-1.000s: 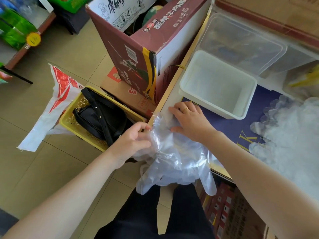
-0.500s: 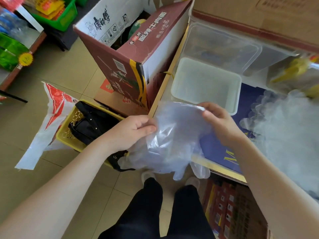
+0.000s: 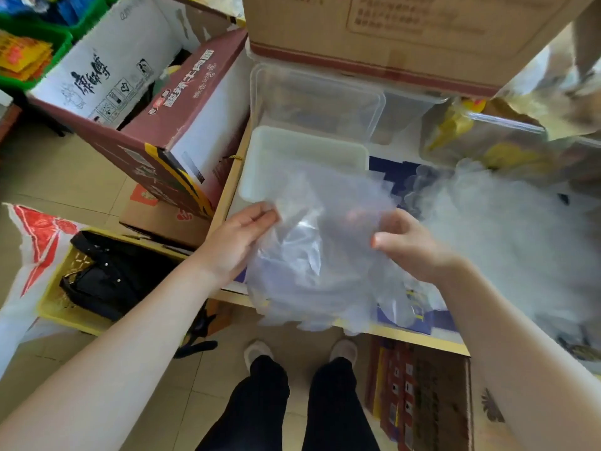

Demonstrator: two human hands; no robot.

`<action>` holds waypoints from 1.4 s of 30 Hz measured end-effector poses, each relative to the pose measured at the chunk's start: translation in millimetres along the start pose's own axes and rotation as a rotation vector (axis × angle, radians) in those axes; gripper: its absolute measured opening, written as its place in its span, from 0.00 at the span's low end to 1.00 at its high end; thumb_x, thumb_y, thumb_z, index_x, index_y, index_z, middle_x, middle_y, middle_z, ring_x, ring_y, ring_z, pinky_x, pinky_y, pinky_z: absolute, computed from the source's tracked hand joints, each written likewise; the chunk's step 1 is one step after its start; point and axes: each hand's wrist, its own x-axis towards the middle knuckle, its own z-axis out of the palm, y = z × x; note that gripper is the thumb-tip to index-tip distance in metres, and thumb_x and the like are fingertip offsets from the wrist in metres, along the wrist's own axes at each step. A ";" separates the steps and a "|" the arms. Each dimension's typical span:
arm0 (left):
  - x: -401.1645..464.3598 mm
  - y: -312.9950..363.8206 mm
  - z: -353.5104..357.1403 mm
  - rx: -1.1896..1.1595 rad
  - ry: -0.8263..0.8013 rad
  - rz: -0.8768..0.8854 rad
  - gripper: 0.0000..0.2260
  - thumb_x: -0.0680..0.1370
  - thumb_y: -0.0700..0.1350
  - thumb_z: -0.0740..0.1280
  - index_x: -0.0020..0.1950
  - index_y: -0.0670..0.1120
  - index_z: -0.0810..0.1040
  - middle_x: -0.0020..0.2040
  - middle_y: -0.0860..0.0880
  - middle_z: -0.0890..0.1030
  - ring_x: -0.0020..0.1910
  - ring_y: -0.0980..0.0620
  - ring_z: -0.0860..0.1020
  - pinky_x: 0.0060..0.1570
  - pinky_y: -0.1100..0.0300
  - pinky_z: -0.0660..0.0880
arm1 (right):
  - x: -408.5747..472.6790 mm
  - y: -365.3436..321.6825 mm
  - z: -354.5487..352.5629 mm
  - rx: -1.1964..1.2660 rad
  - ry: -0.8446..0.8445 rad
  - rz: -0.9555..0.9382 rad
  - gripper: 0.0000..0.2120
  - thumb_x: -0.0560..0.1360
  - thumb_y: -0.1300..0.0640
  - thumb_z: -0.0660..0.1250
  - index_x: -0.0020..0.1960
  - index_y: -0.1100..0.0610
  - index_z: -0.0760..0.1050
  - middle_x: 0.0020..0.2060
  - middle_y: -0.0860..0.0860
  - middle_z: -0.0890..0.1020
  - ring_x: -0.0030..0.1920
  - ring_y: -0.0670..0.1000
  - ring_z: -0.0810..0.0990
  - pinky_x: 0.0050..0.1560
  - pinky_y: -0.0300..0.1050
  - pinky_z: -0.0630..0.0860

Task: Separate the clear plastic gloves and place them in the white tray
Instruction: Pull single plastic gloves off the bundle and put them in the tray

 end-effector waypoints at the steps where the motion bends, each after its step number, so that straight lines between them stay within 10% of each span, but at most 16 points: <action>1: 3.8 -1.4 5.1 -0.004 -0.011 -0.005 0.07 0.74 0.44 0.62 0.49 0.45 0.77 0.45 0.48 0.79 0.42 0.54 0.79 0.46 0.63 0.75 | 0.8 -0.7 -6.1 -0.029 0.036 0.028 0.19 0.60 0.49 0.79 0.46 0.56 0.79 0.36 0.45 0.83 0.38 0.43 0.81 0.38 0.34 0.76; 6: 15.9 -3.3 25.8 0.097 -0.081 -0.005 0.08 0.74 0.45 0.62 0.50 0.44 0.74 0.50 0.42 0.75 0.50 0.45 0.73 0.51 0.56 0.71 | 7.0 -2.8 -29.9 -0.075 0.183 0.230 0.13 0.63 0.49 0.76 0.39 0.56 0.79 0.35 0.59 0.74 0.34 0.57 0.70 0.34 0.46 0.65; 10: 25.1 4.3 34.0 0.393 -0.121 0.042 0.17 0.75 0.30 0.59 0.52 0.50 0.77 0.47 0.54 0.83 0.50 0.56 0.80 0.48 0.63 0.75 | 11.9 -5.5 -45.4 -0.122 0.226 0.194 0.07 0.69 0.51 0.72 0.34 0.53 0.81 0.33 0.54 0.75 0.35 0.52 0.71 0.39 0.42 0.68; 18: 38.1 4.0 65.4 0.601 0.148 0.134 0.03 0.77 0.50 0.65 0.48 0.54 0.78 0.45 0.58 0.82 0.48 0.58 0.80 0.45 0.64 0.74 | 22.7 -13.3 -56.1 -0.303 0.213 0.211 0.16 0.70 0.39 0.69 0.43 0.53 0.81 0.40 0.47 0.83 0.44 0.46 0.80 0.53 0.42 0.74; 20: 39.7 3.2 69.6 0.538 0.156 0.156 0.03 0.78 0.47 0.65 0.46 0.55 0.77 0.40 0.62 0.82 0.43 0.65 0.79 0.40 0.71 0.73 | 20.7 -13.9 -61.7 -0.259 0.212 0.231 0.22 0.67 0.34 0.66 0.43 0.53 0.82 0.40 0.49 0.84 0.43 0.47 0.82 0.50 0.42 0.76; 22: 40.1 3.0 70.2 0.419 0.152 0.161 0.04 0.78 0.45 0.65 0.47 0.54 0.77 0.37 0.62 0.82 0.40 0.65 0.80 0.36 0.74 0.73 | 14.6 -15.2 -63.8 -0.171 0.058 0.186 0.10 0.75 0.48 0.66 0.39 0.52 0.81 0.34 0.43 0.84 0.38 0.40 0.82 0.42 0.33 0.75; 29: 38.9 10.5 59.4 0.084 0.232 0.150 0.06 0.73 0.46 0.70 0.48 0.49 0.77 0.44 0.52 0.83 0.48 0.50 0.81 0.51 0.54 0.76 | 7.7 -6.6 -50.4 -0.250 0.121 0.205 0.03 0.72 0.65 0.69 0.41 0.65 0.79 0.29 0.47 0.81 0.29 0.43 0.78 0.32 0.33 0.74; 36: 13.0 -1.5 9.0 -0.334 -0.203 -0.118 0.39 0.56 0.70 0.73 0.58 0.46 0.81 0.56 0.46 0.82 0.57 0.49 0.79 0.58 0.52 0.74 | 2.3 5.9 -42.9 0.094 0.314 0.190 0.12 0.75 0.66 0.63 0.35 0.57 0.78 0.25 0.46 0.79 0.22 0.40 0.72 0.23 0.30 0.67; 42: 2.7 -23.4 36.0 0.010 -0.121 -0.165 0.31 0.68 0.60 0.69 0.67 0.47 0.71 0.63 0.46 0.78 0.62 0.49 0.76 0.67 0.47 0.67 | -4.5 29.4 -31.1 0.208 0.329 0.241 0.11 0.71 0.62 0.65 0.34 0.54 0.83 0.30 0.49 0.78 0.28 0.43 0.73 0.28 0.33 0.69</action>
